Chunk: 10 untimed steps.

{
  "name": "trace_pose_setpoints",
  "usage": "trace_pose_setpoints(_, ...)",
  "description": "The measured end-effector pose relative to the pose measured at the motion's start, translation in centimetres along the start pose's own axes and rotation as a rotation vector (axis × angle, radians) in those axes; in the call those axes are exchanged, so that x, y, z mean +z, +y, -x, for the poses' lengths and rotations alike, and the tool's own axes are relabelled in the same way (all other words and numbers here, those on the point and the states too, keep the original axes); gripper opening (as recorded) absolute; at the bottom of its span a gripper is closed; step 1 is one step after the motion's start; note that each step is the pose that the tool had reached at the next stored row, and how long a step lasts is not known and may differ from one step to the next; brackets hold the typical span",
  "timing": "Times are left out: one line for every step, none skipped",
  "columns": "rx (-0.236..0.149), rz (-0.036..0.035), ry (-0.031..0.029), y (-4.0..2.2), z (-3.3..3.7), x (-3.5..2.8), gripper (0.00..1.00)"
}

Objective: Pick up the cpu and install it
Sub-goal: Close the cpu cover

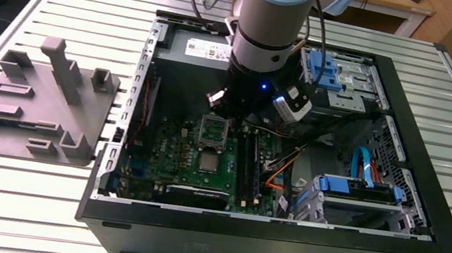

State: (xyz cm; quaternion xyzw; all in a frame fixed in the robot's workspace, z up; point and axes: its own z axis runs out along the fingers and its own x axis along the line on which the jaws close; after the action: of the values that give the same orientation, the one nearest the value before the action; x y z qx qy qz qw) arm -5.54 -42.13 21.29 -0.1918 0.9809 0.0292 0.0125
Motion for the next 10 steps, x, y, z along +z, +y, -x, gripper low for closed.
trace_pose_setpoints(-0.009, 0.0003, 0.0004, -0.01, 0.02, 0.0, 0.1)
trace_pose_setpoints(-0.017, 0.0006, 0.0009, -0.02, 0.04, 0.0, 0.1)
trace_pose_setpoints(-0.019, 0.0006, 0.001, -0.02, 0.04, 0.0, 0.1)
trace_pose_setpoints(-0.019, 0.0007, 0.001, -0.01, 0.04, 0.0, 0.1)
trace_pose_setpoints(-0.02, 0.0007, 0.001, -0.01, 0.04, 0.0, 0.1)
trace_pose_setpoints(-0.02, 0.0007, 0.001, -0.02, 0.04, 0.0, 0.1)
trace_pose_setpoints(-0.021, 0.0007, 0.0011, -0.02, 0.04, 0.0, 0.1)
trace_pose_setpoints(-0.022, 0.0007, 0.0012, -0.01, 0.04, -0.01, 0.1)
trace_pose_setpoints(-0.024, 0.0006, 0.0015, -0.02, 0.03, -0.06, 0.1)
trace_pose_setpoints(-0.026, 0.0008, 0.0015, -0.02, 0.02, -0.13, 0.1)
